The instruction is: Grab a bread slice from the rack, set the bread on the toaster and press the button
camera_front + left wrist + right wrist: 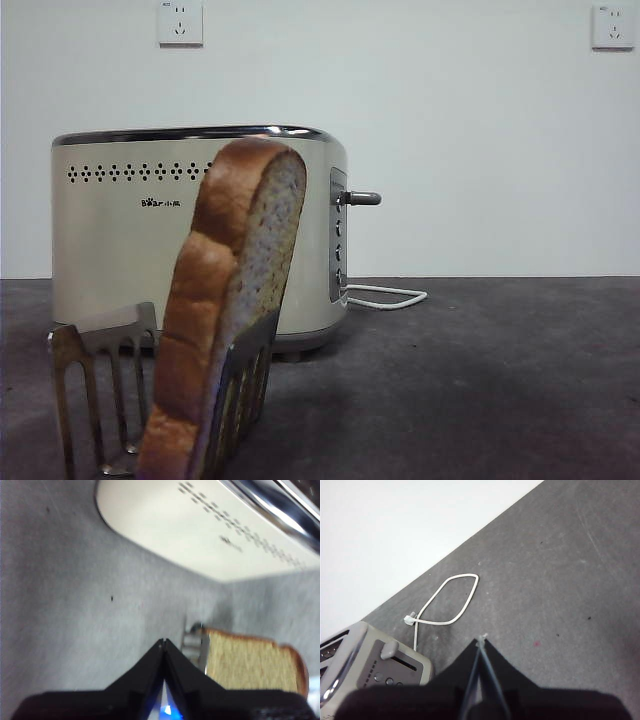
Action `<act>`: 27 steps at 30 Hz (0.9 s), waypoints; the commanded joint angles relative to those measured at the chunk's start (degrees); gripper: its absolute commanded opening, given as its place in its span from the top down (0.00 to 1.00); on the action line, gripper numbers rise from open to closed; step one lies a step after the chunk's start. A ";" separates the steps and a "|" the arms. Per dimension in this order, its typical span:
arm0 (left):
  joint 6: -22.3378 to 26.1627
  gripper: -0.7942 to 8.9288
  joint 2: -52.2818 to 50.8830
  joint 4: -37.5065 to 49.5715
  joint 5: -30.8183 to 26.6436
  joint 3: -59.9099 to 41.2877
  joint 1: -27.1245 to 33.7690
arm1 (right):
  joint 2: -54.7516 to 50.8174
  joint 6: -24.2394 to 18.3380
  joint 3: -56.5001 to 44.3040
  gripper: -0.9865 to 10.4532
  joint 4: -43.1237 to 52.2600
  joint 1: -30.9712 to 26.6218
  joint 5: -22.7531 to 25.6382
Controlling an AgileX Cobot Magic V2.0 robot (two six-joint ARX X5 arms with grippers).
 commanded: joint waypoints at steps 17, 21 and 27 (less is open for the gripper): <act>-13.20 0.92 13.29 -14.75 -17.68 20.04 -36.37 | 19.30 -13.92 27.08 0.91 -12.11 0.00 5.40; -15.89 0.79 16.55 -14.75 -18.95 20.04 -43.60 | 21.03 -14.47 28.96 0.91 -12.31 0.00 5.40; -16.68 0.25 23.06 -10.54 -17.75 20.04 -49.51 | 21.38 -16.61 29.24 0.91 -12.57 0.00 5.40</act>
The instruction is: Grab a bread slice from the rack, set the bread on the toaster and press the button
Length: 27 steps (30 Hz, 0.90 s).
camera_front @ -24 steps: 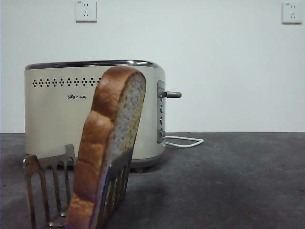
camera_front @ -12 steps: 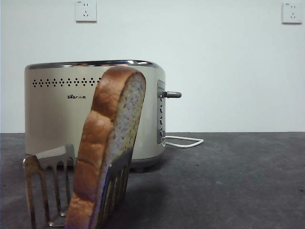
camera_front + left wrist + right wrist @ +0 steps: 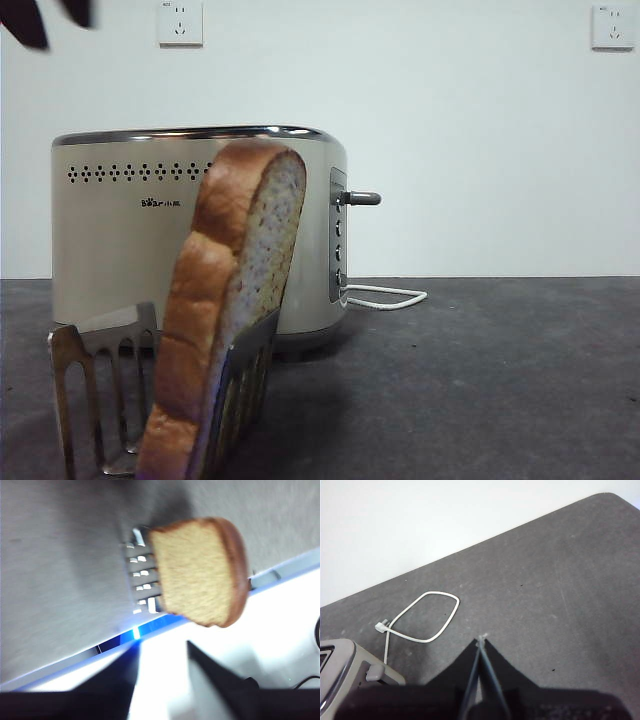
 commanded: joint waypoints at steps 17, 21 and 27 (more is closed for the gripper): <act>-0.90 0.24 5.42 8.09 5.18 -0.13 -1.33 | 0.04 -2.21 0.17 0.91 -2.69 0.00 0.22; -1.31 0.24 6.38 8.94 4.07 -0.13 -1.33 | 0.04 -2.19 0.17 0.91 -2.69 0.00 0.20; -1.27 0.24 9.20 9.42 3.69 -0.13 -1.36 | 0.04 -2.16 0.17 0.91 -2.84 0.00 0.20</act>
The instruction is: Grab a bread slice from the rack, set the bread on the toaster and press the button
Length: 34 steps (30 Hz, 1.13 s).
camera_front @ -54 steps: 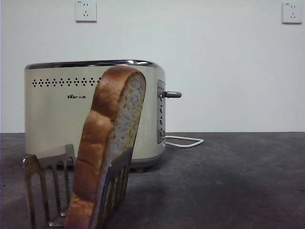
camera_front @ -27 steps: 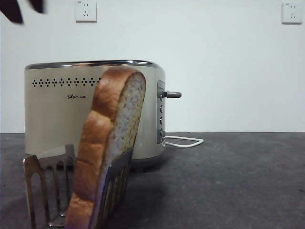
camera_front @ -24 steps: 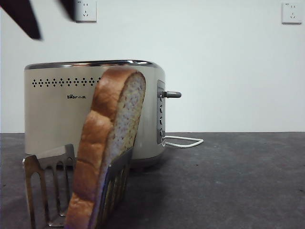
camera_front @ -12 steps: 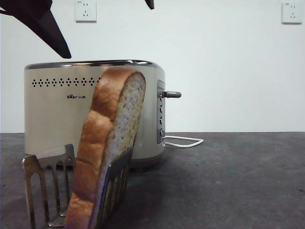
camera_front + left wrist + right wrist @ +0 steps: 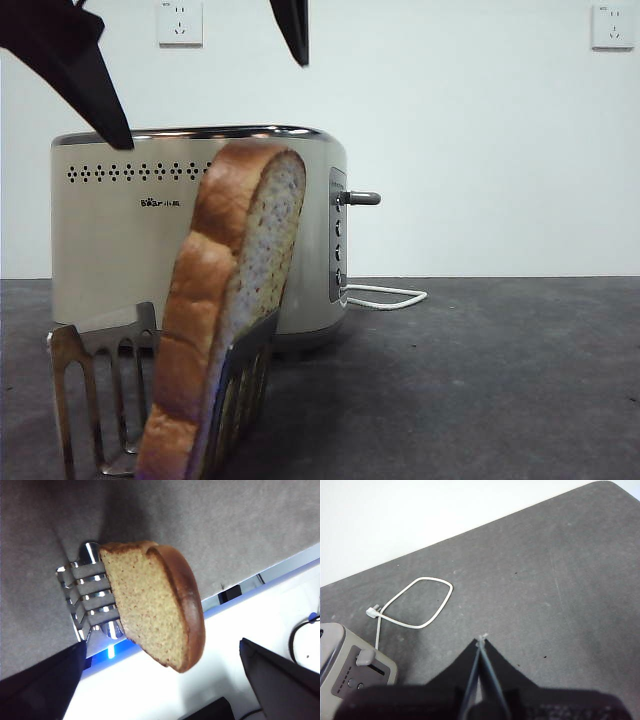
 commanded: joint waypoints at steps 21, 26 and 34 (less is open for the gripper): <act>2.08 0.24 9.75 2.47 -4.20 -0.11 0.11 | -0.04 -0.63 0.17 0.91 -1.62 0.00 -0.22; 2.05 0.43 9.70 2.21 -4.63 -0.11 0.13 | -0.07 -0.63 0.17 0.91 -1.88 0.00 -0.26; 2.03 0.71 9.70 1.81 -4.63 -0.11 0.13 | -0.07 -0.66 0.17 0.91 -2.67 0.00 -0.24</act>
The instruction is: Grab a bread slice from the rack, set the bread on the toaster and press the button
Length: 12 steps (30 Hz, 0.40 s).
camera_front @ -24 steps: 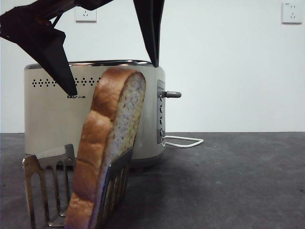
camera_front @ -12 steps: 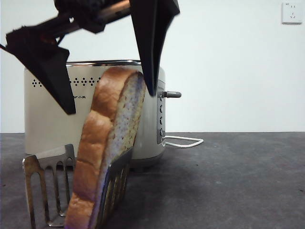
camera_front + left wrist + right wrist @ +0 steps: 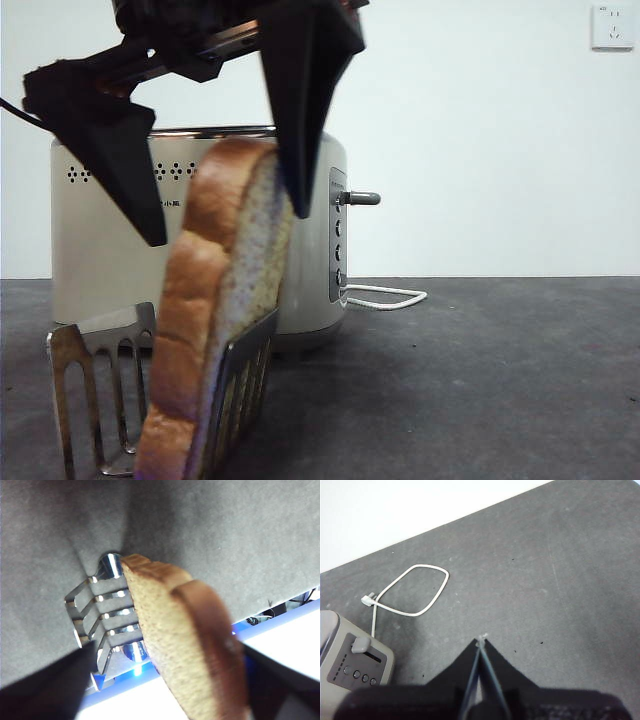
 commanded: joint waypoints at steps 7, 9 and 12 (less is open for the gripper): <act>0.74 0.90 0.13 -0.24 -0.28 -0.11 0.13 | -0.04 -0.63 0.17 0.91 -0.02 0.00 -0.17; 1.11 0.90 0.13 -0.33 -0.44 -0.11 0.13 | -0.07 -0.61 0.17 0.91 -0.02 0.00 -0.48; 1.16 0.93 0.13 -0.61 -1.33 -0.11 0.15 | -0.07 -0.63 0.17 0.91 -0.07 0.00 -0.66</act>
